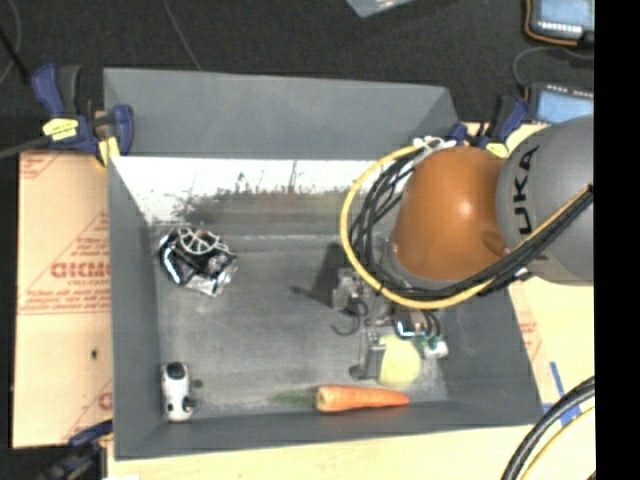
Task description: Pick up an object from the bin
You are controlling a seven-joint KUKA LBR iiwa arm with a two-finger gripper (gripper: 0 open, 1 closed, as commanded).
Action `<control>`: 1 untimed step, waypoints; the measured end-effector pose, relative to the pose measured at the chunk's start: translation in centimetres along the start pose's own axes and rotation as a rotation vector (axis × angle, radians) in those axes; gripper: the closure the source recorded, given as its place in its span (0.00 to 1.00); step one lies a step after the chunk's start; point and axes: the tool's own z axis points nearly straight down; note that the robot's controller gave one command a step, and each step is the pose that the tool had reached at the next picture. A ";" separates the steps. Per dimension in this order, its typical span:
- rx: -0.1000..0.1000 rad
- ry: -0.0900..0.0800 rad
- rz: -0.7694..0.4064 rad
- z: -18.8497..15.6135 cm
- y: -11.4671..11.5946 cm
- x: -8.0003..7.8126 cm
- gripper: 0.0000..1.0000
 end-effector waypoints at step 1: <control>0.000 -0.009 0.000 -0.4 0.0 -0.2 0.00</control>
Offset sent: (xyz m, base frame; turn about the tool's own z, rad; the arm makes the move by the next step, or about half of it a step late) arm 0.0932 -0.0483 -0.1104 0.3652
